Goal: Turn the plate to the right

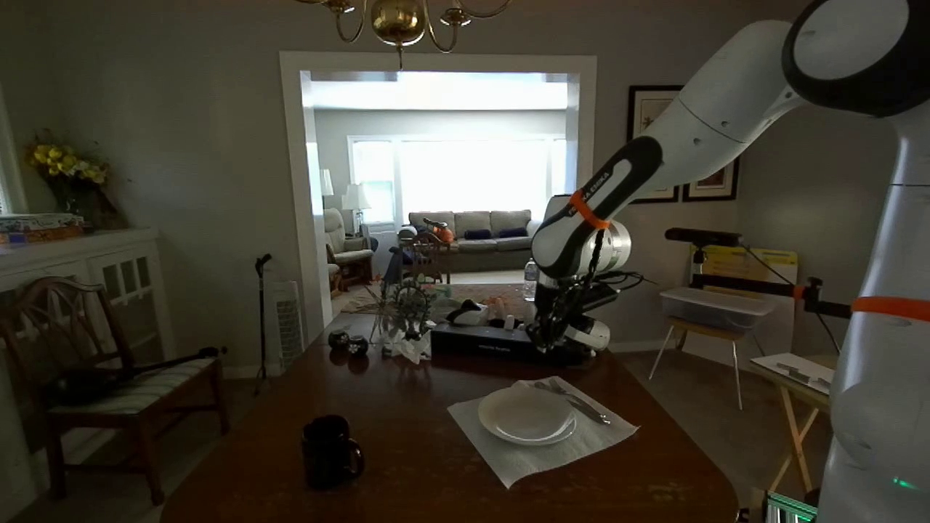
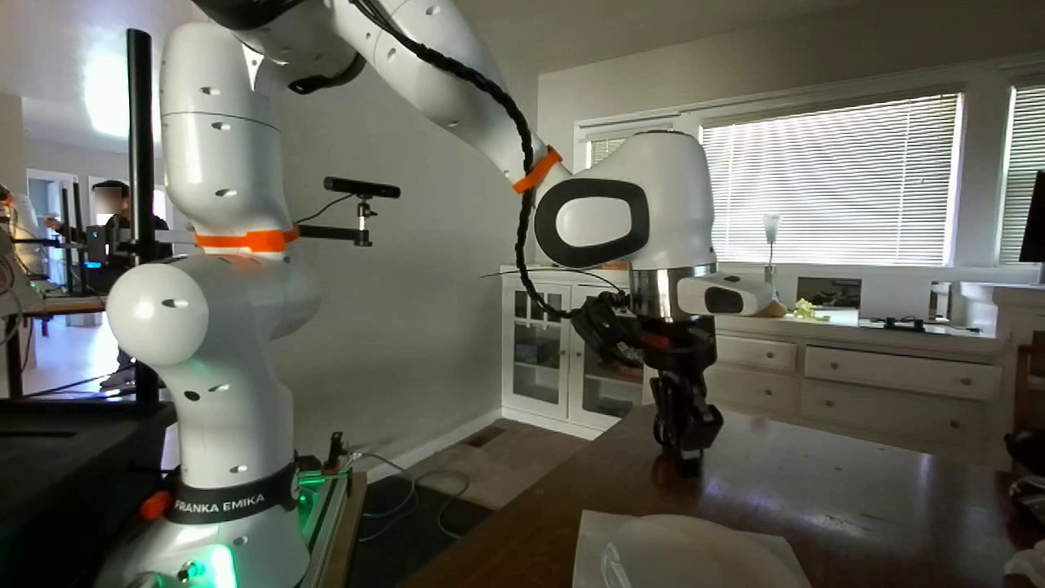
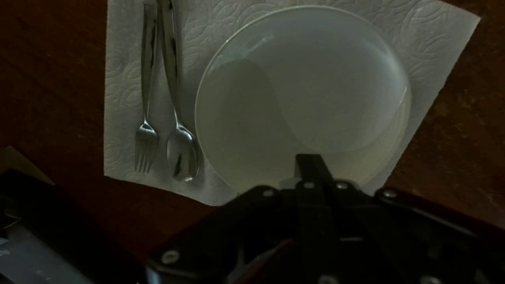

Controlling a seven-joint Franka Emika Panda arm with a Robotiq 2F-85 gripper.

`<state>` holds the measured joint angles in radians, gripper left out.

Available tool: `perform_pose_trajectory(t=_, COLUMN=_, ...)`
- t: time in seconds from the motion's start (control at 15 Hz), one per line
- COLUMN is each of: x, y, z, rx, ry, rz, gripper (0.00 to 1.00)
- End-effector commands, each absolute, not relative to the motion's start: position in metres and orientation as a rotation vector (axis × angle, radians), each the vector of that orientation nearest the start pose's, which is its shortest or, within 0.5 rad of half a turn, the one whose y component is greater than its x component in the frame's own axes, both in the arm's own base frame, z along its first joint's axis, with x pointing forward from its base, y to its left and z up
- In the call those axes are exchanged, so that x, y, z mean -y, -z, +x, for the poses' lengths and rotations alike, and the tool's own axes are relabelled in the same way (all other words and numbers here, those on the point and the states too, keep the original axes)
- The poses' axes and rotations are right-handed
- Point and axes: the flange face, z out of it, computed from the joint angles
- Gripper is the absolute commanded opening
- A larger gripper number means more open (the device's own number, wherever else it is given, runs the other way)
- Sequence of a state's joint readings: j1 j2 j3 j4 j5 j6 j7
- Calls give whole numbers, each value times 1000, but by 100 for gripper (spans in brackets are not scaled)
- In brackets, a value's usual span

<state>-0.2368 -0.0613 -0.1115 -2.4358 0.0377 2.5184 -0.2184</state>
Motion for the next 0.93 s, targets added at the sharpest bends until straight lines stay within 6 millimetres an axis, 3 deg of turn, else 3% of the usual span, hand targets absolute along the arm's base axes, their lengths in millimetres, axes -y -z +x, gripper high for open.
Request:
perform_pose_trajectory(t=0.0, x=145, y=-336, z=462, rx=-123, ry=281, rz=-3132, gripper=0)
perform_pose_trajectory(t=0.47, x=63, y=-306, z=453, rx=150, ry=228, rz=-3115, gripper=0)
perform_pose_trajectory(t=0.87, x=31, y=-271, z=438, rx=366, ry=173, rz=-3094, gripper=0)
